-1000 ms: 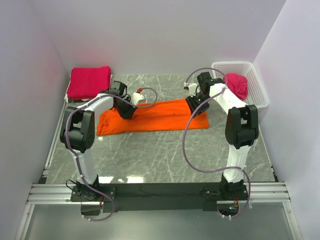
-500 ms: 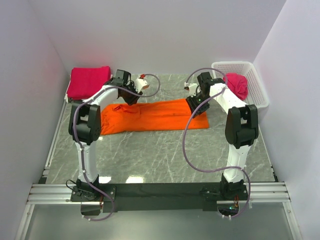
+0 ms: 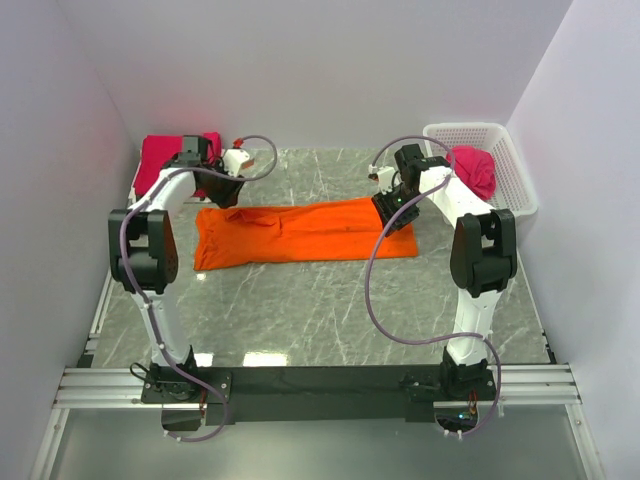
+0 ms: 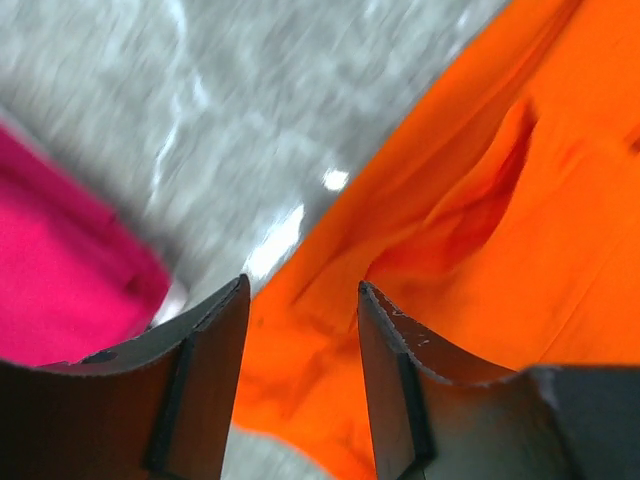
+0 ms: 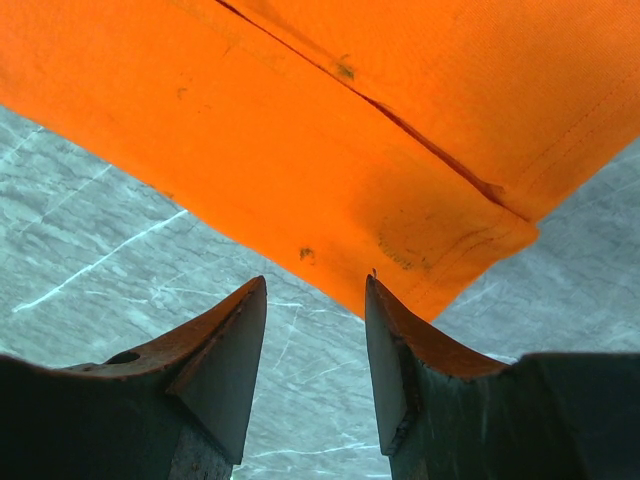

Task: Fold and stack the t-shirts
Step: Fold the tshirt

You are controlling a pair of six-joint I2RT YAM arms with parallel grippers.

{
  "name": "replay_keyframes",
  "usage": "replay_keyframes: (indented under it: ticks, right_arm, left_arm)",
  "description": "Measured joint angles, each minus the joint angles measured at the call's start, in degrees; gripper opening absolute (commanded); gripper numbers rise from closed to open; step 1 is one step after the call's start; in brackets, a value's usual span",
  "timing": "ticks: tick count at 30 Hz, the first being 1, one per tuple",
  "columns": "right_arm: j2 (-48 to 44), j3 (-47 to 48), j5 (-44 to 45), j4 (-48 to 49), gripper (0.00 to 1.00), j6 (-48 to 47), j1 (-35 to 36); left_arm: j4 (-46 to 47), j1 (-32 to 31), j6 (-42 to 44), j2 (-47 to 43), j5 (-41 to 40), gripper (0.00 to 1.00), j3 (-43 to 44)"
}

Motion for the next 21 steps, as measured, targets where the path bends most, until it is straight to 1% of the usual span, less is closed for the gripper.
replay_keyframes:
  ticks: [3, 8, 16, 18, 21]
  right_arm:
    - [0.0, 0.0, 0.0, 0.0, 0.51, 0.0, 0.0]
    - [0.0, 0.0, 0.0, 0.0, 0.51, 0.0, 0.0]
    - [0.1, 0.0, 0.0, 0.0, 0.51, 0.0, 0.0]
    - [0.2, 0.0, 0.0, 0.0, 0.51, 0.0, 0.0]
    - [0.6, 0.0, 0.1, 0.0, 0.51, 0.0, 0.0]
  left_arm:
    - [-0.4, 1.4, 1.9, -0.8, -0.2, 0.55, -1.3]
    - [-2.1, 0.9, 5.1, -0.7, -0.7, 0.56, -4.3]
    - [-2.4, 0.6, 6.8, 0.1, -1.7, 0.57, -4.5]
    - [-1.8, 0.5, 6.8, 0.5, -2.3, 0.56, -4.5]
    - [-1.0, 0.5, 6.9, 1.7, -3.1, 0.52, -4.3]
